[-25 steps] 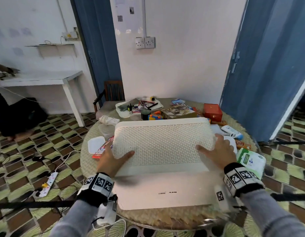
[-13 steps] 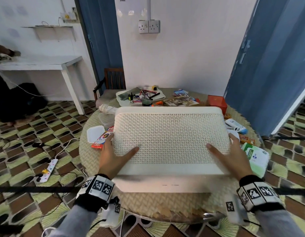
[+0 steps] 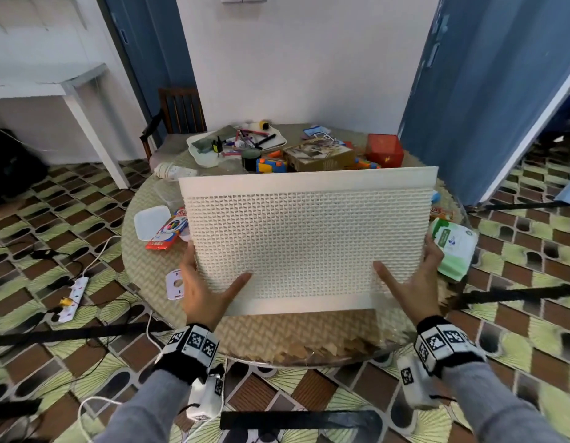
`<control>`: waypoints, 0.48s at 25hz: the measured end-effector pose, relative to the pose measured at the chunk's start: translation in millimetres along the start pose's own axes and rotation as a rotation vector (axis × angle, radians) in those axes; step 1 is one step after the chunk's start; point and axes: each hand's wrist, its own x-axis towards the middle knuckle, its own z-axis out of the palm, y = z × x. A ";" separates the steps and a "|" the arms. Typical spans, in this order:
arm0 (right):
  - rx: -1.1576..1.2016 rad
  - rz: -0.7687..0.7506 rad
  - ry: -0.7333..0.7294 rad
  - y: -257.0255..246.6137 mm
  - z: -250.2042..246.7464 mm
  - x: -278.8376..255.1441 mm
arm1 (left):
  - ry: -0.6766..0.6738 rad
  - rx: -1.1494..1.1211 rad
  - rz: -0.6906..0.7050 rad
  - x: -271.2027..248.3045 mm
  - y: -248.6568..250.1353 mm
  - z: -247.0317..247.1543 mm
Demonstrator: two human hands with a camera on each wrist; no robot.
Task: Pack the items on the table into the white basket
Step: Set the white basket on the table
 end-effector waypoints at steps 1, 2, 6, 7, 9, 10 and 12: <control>0.009 0.023 -0.011 3.2 -0.4 -1.5 | -0.014 -0.011 -0.016 0.7 -2.0 -0.2; 0.019 0.044 -0.020 5.8 -0.8 -2.2 | -0.028 -0.023 -0.024 2.5 -1.4 -0.3; 0.042 0.095 -0.029 3.9 1.2 -3.1 | -0.082 -0.046 -0.078 6.1 -3.0 -0.5; 0.056 0.117 -0.026 4.0 0.8 -6.3 | -0.091 -0.036 -0.118 3.6 -8.1 -0.4; 0.062 0.189 -0.036 7.2 -1.6 -14.5 | -0.100 -0.036 -0.233 -4.1 -20.5 1.6; 0.052 0.228 -0.047 9.7 -2.3 -18.0 | -0.106 -0.042 -0.284 -8.6 -26.1 2.9; 0.032 0.294 -0.084 15.1 -5.5 -24.6 | -0.155 -0.038 -0.350 -16.2 -36.1 5.5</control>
